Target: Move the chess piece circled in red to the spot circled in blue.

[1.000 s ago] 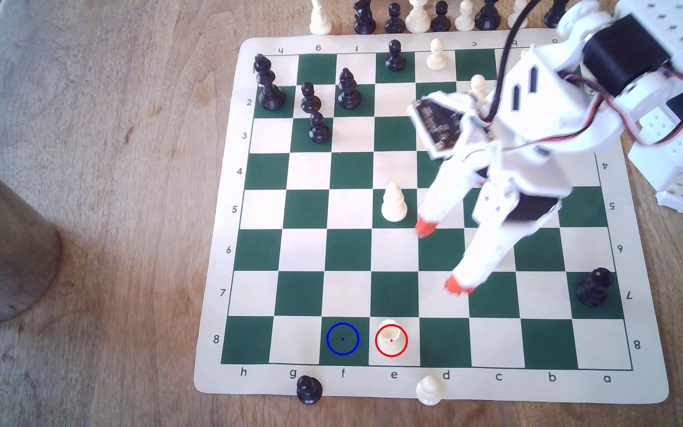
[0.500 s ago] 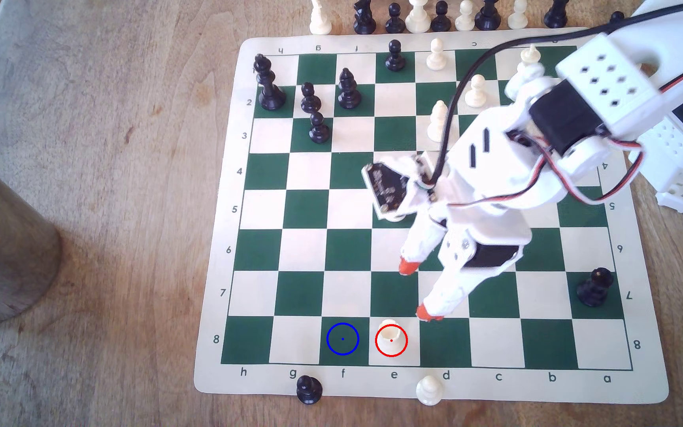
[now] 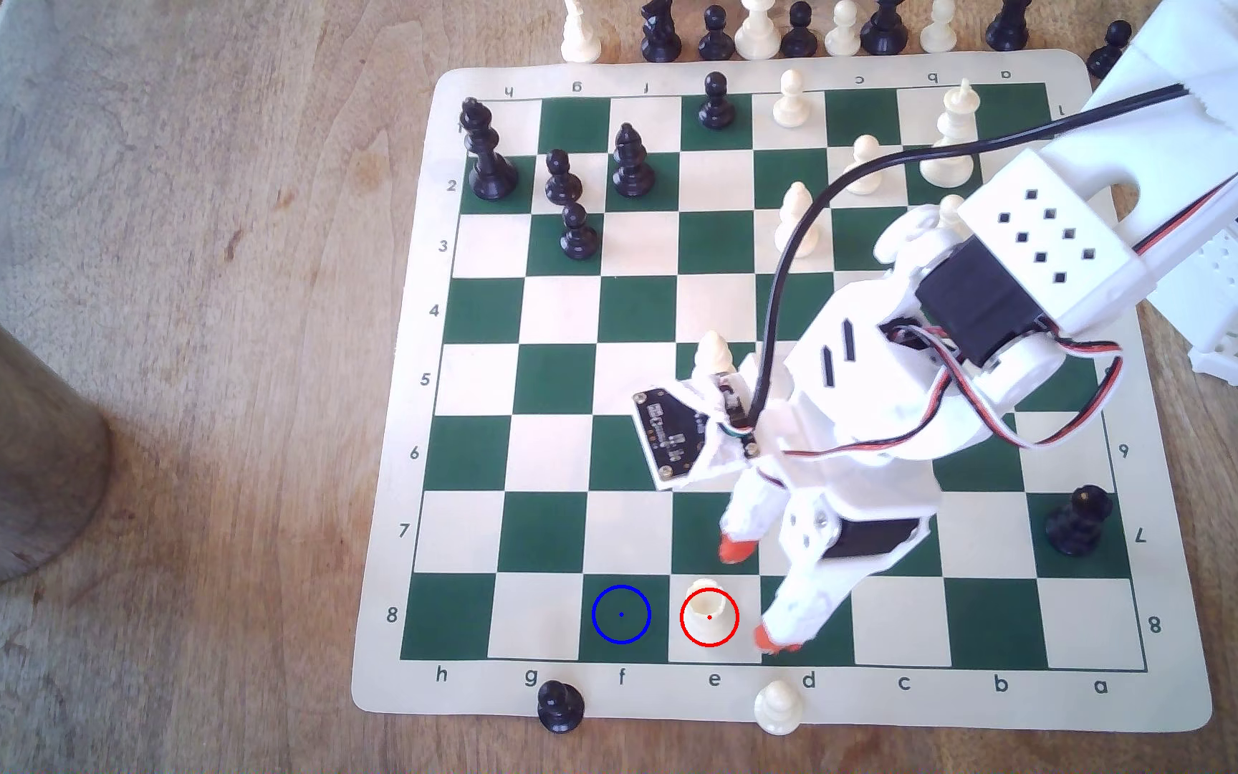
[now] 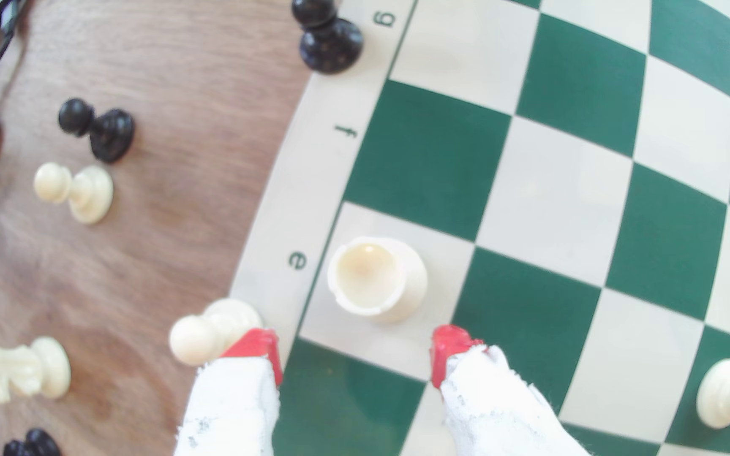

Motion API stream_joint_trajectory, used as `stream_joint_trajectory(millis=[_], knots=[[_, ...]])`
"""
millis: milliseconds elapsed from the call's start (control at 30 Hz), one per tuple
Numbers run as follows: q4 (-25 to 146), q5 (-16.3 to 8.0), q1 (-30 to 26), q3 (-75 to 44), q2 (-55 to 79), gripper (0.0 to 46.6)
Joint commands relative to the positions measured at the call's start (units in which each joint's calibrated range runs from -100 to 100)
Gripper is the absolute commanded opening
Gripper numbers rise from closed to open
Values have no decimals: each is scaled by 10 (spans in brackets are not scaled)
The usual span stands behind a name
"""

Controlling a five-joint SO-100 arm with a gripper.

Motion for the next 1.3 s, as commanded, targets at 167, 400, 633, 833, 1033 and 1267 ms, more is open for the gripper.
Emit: stream_joint_trajectory(millis=[167,400,633,833,1033,1267], knots=[[-26,-1,3,-66,26,193],[-50,-2,11,-75,42,189],[-59,-12,19,-78,27,185],[-62,-20,13,-84,15,182],[-62,-21,8,-90,15,176],[-57,-21,4,-89,20,138]])
